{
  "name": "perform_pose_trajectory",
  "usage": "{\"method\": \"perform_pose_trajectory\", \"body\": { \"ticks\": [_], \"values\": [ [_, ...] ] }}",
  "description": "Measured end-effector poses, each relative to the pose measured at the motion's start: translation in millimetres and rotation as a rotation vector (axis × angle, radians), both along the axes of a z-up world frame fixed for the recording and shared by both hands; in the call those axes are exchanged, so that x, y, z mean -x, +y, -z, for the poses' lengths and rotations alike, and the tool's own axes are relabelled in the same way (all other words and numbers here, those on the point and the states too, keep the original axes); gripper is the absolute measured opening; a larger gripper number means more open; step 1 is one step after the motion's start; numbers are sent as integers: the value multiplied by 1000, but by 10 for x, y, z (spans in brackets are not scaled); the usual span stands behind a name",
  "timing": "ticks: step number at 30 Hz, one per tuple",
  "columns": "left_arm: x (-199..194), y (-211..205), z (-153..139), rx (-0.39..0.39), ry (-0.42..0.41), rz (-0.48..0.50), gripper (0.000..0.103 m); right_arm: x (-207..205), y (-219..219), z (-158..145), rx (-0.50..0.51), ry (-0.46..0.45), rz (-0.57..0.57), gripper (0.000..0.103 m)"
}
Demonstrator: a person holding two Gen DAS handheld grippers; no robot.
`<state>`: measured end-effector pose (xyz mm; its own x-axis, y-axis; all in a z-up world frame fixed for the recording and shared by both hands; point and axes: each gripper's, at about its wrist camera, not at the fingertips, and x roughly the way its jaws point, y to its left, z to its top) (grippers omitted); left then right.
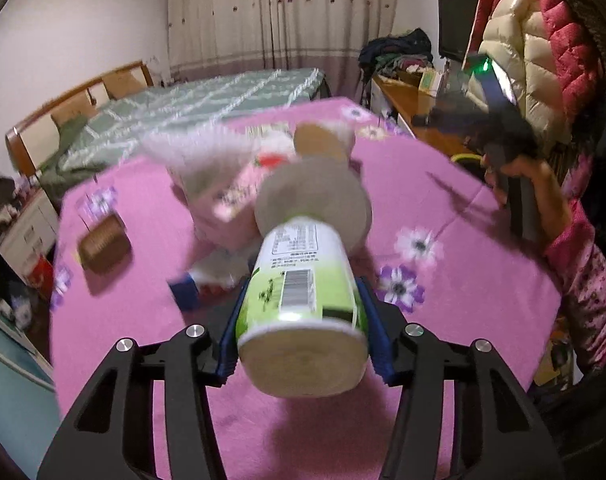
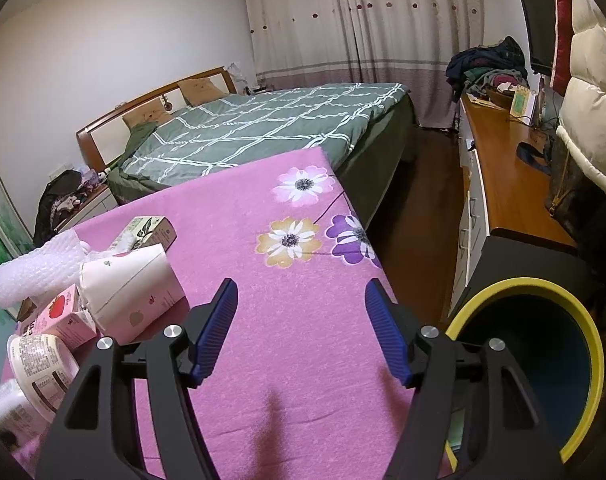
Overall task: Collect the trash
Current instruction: 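Grasp the white-and-green bottle with the left gripper and lift it, then carry the bottle over the yellow bin and open the left gripper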
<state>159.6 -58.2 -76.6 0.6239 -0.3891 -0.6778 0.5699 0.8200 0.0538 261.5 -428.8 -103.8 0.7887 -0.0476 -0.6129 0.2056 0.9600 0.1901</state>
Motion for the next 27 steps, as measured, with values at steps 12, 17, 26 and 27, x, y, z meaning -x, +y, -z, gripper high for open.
{"method": "perform_pose_trajectory", "body": {
  "ticks": [12,17,26,27],
  "values": [
    [-268,-229,-431,-12,-108,-56,52,55,-62,-38,-31,-26,-2,63],
    [-312,-303,-460,-8,-109,-64,52,79,-67,-59,-37,-35,-12,63],
    [-186,-458,-688,-26,-149,-59,52,291,-142,-234,-54,-71,3,63],
    [-167,-476,-722,-27,-155,-57,52,338,-171,-254,-61,-74,6,63]
  ]
}}
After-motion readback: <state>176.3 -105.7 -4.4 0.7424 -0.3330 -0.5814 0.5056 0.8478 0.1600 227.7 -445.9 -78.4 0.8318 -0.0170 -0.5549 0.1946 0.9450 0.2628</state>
